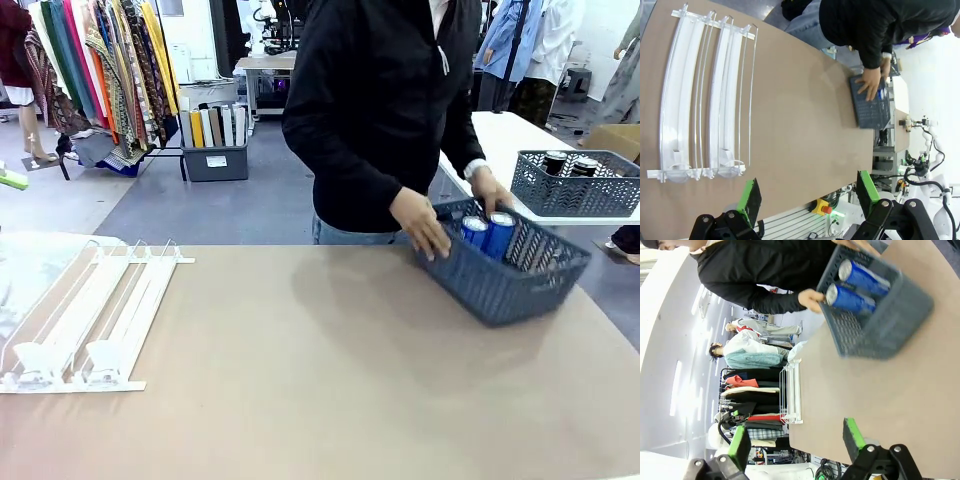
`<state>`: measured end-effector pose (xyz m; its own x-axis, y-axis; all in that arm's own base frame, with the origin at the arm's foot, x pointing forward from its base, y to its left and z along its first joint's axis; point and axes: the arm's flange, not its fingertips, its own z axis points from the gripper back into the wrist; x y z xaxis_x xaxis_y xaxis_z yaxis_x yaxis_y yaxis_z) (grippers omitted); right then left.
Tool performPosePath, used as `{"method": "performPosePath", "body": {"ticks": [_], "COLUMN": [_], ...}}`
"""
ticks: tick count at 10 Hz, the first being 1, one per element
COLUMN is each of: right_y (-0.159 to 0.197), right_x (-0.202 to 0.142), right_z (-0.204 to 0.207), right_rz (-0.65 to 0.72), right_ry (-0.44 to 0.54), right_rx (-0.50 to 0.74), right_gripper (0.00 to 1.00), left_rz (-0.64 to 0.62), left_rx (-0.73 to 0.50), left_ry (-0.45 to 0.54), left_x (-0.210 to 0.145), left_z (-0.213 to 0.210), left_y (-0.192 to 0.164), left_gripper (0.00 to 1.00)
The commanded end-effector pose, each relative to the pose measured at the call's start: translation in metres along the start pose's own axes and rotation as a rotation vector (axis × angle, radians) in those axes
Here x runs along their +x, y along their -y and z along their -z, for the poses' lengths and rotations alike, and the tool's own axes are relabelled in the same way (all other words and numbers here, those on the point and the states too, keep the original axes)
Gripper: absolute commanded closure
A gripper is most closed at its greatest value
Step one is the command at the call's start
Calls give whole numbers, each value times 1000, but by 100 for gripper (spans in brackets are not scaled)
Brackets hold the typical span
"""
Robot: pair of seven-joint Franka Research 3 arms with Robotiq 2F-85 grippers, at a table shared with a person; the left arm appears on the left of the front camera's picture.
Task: Retrieve and store the cans from the dispenser.
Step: Pick up one can from the Automatic Can Dispenser and place it in the middle of the table.
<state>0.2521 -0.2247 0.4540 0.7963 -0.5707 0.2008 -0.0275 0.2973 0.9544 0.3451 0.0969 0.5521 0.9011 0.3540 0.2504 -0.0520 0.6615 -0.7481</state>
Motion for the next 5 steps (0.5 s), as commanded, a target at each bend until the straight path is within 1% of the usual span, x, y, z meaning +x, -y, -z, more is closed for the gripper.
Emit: {"method": "performPosePath", "body": {"ticks": [1, 5], "right_y": [-3, -3], "right_x": [1, 1], "right_z": [0, 0], "right_rz": [1, 1], "right_ry": [8, 8], "right_rx": [15, 15], "right_gripper": [0, 0], "left_rz": [-1, -1], "left_rx": [-21, -21], "left_ry": [-1, -1], "left_x": [2, 2], "left_z": [-2, -2], "left_y": [-1, -1], "left_gripper": [0, 0]}}
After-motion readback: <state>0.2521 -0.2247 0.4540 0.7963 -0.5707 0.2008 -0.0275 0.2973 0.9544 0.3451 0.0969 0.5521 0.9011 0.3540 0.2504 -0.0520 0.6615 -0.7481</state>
